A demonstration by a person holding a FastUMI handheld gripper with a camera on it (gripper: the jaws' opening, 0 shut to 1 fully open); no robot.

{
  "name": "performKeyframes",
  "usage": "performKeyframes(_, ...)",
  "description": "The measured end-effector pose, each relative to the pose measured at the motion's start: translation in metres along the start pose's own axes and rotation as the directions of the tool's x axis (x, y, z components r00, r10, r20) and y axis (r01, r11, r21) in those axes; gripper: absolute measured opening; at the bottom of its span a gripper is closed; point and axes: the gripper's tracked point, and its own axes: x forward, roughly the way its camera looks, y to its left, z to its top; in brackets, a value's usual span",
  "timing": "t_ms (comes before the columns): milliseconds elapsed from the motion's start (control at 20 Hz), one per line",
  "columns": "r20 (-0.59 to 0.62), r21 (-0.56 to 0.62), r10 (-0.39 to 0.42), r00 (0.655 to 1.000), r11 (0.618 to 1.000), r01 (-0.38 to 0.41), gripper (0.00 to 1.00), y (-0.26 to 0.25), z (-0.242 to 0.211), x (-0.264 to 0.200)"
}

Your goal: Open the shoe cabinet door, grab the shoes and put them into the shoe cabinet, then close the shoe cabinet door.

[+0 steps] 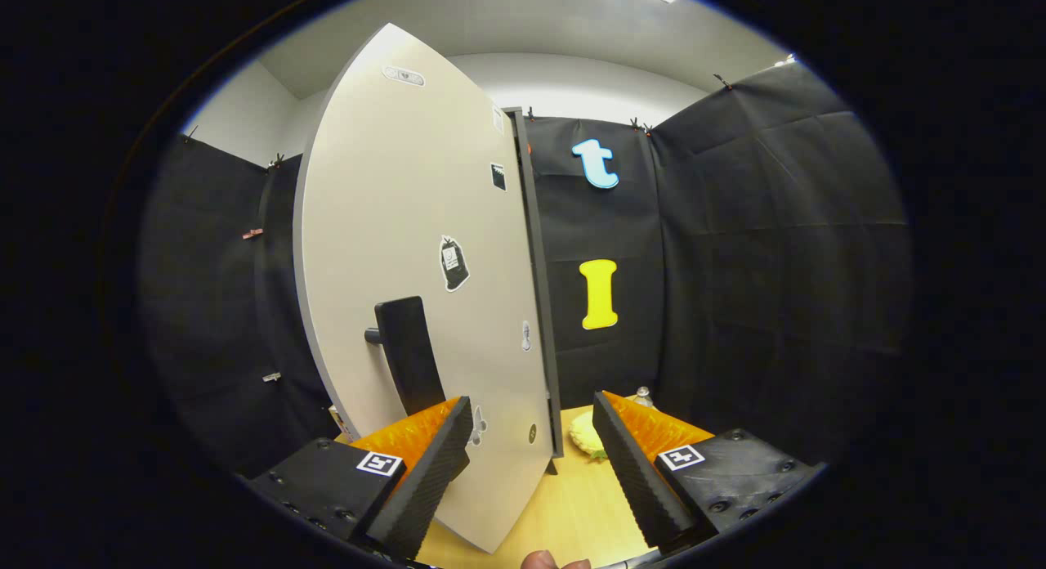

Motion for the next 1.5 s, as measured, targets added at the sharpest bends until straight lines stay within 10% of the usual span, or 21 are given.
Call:
performKeyframes(800, -0.034, -0.014, 0.158, 0.987, 0.987, -0.158, 0.98, 0.104, -0.023, 0.042)
performKeyframes(1500, 0.082, -0.126, 0.052, 0.995, 0.991, -0.041, 0.98, 0.062, -0.007, 0.04)
